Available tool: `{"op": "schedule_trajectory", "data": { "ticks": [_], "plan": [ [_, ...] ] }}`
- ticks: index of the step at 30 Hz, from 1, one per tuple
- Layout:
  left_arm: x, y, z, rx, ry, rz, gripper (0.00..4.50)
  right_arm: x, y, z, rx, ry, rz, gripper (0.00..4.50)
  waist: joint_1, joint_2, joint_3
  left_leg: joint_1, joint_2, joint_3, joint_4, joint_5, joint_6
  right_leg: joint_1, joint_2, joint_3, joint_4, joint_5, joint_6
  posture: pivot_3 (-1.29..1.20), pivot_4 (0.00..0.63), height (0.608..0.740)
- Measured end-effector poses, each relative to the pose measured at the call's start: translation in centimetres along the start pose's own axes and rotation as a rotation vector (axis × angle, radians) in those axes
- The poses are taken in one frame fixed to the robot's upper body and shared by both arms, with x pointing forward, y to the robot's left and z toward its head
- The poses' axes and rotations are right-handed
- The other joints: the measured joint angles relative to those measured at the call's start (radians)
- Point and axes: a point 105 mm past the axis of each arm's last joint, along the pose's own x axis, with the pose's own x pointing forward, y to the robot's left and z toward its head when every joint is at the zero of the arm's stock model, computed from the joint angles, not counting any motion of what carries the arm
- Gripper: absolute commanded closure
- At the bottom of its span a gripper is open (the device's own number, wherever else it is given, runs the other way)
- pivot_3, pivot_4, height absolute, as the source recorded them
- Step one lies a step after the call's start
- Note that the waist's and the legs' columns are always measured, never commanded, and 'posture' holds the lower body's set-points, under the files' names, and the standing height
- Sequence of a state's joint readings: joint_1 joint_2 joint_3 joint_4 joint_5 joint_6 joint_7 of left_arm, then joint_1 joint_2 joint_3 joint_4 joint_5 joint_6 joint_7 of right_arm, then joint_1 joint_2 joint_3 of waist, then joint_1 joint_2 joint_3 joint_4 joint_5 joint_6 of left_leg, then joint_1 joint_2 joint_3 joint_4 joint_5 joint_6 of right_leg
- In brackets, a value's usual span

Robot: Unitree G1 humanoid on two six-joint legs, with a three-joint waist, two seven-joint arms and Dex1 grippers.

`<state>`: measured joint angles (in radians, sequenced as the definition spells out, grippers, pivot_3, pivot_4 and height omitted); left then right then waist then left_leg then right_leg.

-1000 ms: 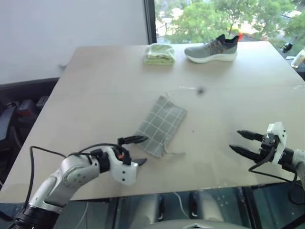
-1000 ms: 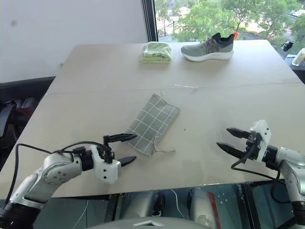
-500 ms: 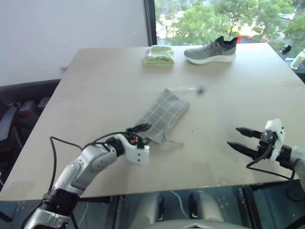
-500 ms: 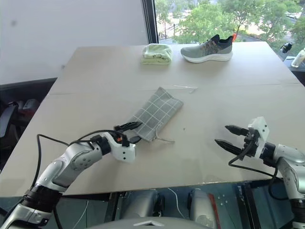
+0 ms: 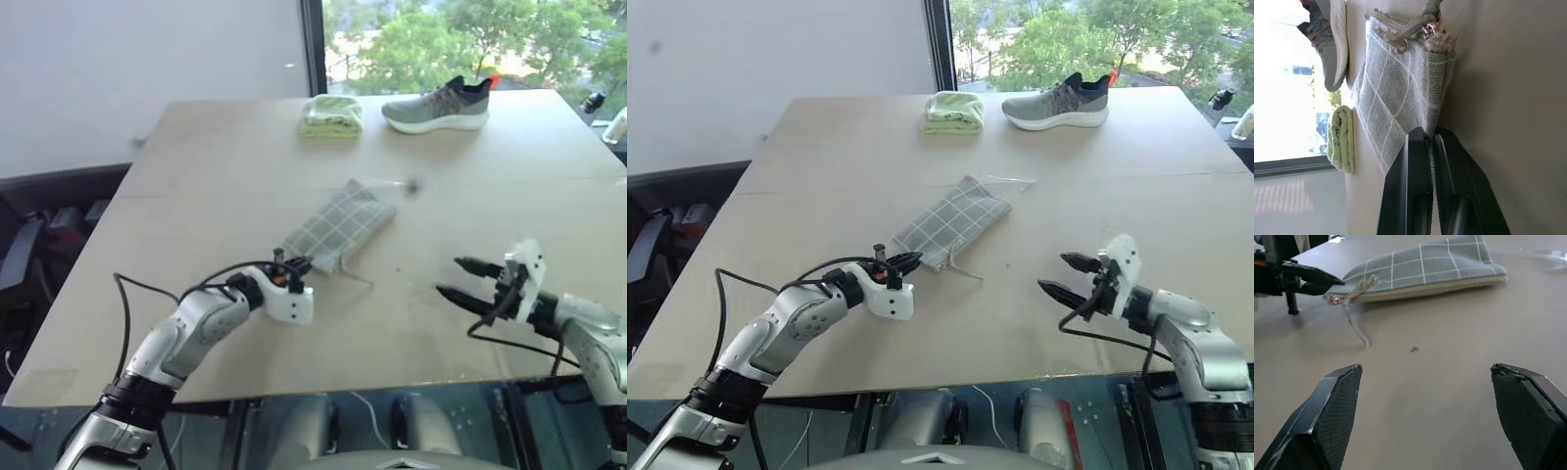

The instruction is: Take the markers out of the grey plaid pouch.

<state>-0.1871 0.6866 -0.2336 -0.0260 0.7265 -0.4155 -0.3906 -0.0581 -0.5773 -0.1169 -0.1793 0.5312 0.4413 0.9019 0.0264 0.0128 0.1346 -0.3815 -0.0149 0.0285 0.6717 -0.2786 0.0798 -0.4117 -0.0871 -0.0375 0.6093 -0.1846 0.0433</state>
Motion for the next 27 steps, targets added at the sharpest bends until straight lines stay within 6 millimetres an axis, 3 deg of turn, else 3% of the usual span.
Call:
{"op": "schedule_trajectory", "data": {
  "ticks": [9, 16, 17, 19, 24, 26, 27],
  "plan": [
    [0.2, 0.5, 0.7, 0.008, -0.024, 0.021, 4.36, 7.2, 4.9, -0.4, -0.037, 0.077, 0.175, 0.23, 0.014, 0.000, 0.001, -0.004, 0.000, 0.000, 0.000, 0.000, 0.000, -0.002, -0.001, -0.002, -0.001, 0.000, 0.000, 0.00, 0.150, 0.740],
    [0.1, 0.7, 1.0, 0.012, -0.034, 0.020, 4.36, 10.5, 4.8, -1.2, -0.094, 0.139, 0.187, 0.23, 0.014, -0.001, 0.001, -0.006, 0.000, 0.000, 0.000, 0.000, 0.000, -0.003, -0.001, -0.004, -0.002, 0.000, 0.000, 0.00, 0.150, 0.740],
    [0.1, 0.7, 1.0, 0.009, -0.031, 0.021, 4.50, 10.8, 4.8, -1.5, -0.100, 0.158, 0.198, 0.62, 0.014, -0.001, 0.002, -0.006, 0.000, 0.000, 0.000, 0.000, 0.000, -0.003, -0.001, -0.004, -0.002, 0.000, 0.000, 0.00, 0.150, 0.740],
    [0.0, 0.7, 1.0, 0.006, -0.029, 0.025, 4.50, 11.1, 4.8, -1.5, -0.107, 0.166, 0.205, 0.98, 0.013, -0.001, 0.002, -0.006, 0.000, 0.000, 0.000, 0.000, 0.000, -0.003, -0.001, -0.005, -0.002, 0.000, 0.000, 0.00, 0.150, 0.740],
    [-0.1, 0.8, 1.1, 0.002, -0.024, 0.029, 4.50, 12.1, 6.1, -1.5, -0.094, 0.159, 0.264, 3.24, 0.012, -0.001, 0.002, -0.006, 0.000, 0.000, 0.000, 0.000, 0.000, -0.004, 0.000, -0.007, -0.002, 0.000, 0.000, 0.00, 0.150, 0.740],
    [-0.1, 0.8, 1.1, 0.000, -0.022, 0.032, 4.50, 12.2, 6.3, -1.5, -0.089, 0.158, 0.274, 4.35, 0.012, -0.001, 0.002, -0.007, 0.000, 0.000, 0.000, 0.000, 0.000, -0.004, 0.000, -0.007, -0.003, 0.000, 0.000, 0.00, 0.150, 0.740],
    [-0.1, 0.8, 1.2, -0.002, -0.022, 0.033, 4.50, 12.2, 6.3, -1.6, -0.090, 0.159, 0.276, 4.43, 0.012, -0.001, 0.002, -0.007, 0.000, 0.000, 0.000, 0.000, 0.000, -0.004, 0.000, -0.007, -0.003, 0.000, 0.000, 0.00, 0.150, 0.740]
  ]
}}
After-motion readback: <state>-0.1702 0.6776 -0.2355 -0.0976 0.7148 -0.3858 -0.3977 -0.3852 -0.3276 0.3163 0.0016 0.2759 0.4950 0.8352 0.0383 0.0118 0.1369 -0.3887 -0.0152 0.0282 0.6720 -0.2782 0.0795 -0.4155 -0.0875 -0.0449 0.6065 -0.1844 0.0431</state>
